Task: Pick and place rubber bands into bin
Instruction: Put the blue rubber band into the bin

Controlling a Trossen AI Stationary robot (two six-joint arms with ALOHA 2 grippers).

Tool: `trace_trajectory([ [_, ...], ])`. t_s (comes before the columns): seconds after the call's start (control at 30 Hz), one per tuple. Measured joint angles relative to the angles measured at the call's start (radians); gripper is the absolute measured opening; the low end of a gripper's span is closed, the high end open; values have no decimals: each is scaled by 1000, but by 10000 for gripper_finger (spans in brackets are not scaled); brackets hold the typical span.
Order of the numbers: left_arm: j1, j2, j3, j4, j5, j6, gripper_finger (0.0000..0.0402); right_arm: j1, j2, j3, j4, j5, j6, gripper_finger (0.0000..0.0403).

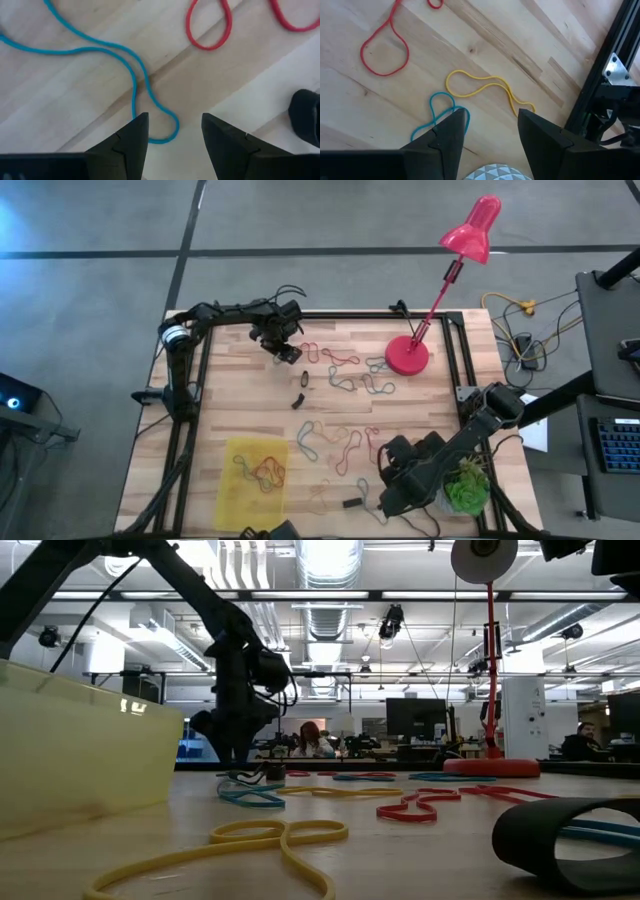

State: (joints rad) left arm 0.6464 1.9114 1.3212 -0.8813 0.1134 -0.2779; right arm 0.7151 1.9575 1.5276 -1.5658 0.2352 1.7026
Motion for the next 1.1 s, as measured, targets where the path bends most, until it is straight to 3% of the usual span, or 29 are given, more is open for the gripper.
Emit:
trace_trajectory([
  [0.43,-12,0,8,-51,-2,-6,168,0,0,-4,-1,9,-1,171],
  [0.63,-41,0,6,-14,-6,-98,168,0,0,-4,-1,11,0,171],
  [0.8,-66,0,10,-63,101,-34,168,0,0,-8,-2,20,5,171],
  [0.93,-48,0,26,-85,117,4,168,0,0,-13,-2,29,3,171],
  [1.0,-30,0,42,-109,100,15,168,0,0,-17,-2,30,0,171],
  [1.1,-22,-8,85,-174,-68,31,168,0,0,-20,-1,30,-1,171],
])
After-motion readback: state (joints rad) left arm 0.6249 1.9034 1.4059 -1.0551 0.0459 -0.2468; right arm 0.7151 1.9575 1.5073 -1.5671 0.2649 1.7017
